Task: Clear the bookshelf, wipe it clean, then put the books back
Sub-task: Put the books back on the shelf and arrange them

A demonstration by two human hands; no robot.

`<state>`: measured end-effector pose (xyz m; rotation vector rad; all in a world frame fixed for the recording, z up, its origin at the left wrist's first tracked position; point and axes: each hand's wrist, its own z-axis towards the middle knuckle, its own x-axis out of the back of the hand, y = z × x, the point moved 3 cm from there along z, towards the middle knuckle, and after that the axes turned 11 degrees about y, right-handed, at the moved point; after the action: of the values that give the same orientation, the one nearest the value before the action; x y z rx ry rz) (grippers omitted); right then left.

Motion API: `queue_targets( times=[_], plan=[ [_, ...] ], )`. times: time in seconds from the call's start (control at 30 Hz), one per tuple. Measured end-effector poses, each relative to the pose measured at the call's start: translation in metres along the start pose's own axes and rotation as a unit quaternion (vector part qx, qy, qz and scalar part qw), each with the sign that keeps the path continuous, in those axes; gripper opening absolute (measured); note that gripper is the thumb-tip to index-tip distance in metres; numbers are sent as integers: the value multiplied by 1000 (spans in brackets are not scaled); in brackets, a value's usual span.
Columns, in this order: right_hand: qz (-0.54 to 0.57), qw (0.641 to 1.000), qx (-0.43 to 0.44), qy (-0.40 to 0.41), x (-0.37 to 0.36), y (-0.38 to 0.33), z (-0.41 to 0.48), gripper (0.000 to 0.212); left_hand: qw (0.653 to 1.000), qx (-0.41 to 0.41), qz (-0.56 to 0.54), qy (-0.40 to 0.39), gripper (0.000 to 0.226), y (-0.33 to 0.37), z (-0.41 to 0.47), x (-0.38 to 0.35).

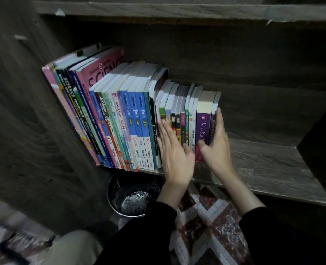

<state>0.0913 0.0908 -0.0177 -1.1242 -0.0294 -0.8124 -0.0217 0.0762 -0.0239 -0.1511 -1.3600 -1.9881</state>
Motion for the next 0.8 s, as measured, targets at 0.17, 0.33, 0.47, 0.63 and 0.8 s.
queue_targets(
  times=[0.17, 0.33, 0.47, 0.63, 0.8],
  plan=[
    [40, 988, -142, -44, -16, 31, -17, 109, 951, 250, -93, -159, 84, -45, -40, -24],
    [36, 981, -160, -101, -27, 44, -28, 120, 911, 318, -158, -209, 88, -40, -31, -35],
    [11, 983, -147, -111, -31, 46, -21, 122, 892, 370, -162, -203, 83, -28, -17, -31],
    [25, 975, -169, -141, -22, 46, -21, 115, 868, 423, -209, -155, 57, -20, -12, -23],
    [20, 973, -174, -152, -24, 49, -21, 109, 722, 488, -476, -120, 21, 22, -12, -12]
  ],
)
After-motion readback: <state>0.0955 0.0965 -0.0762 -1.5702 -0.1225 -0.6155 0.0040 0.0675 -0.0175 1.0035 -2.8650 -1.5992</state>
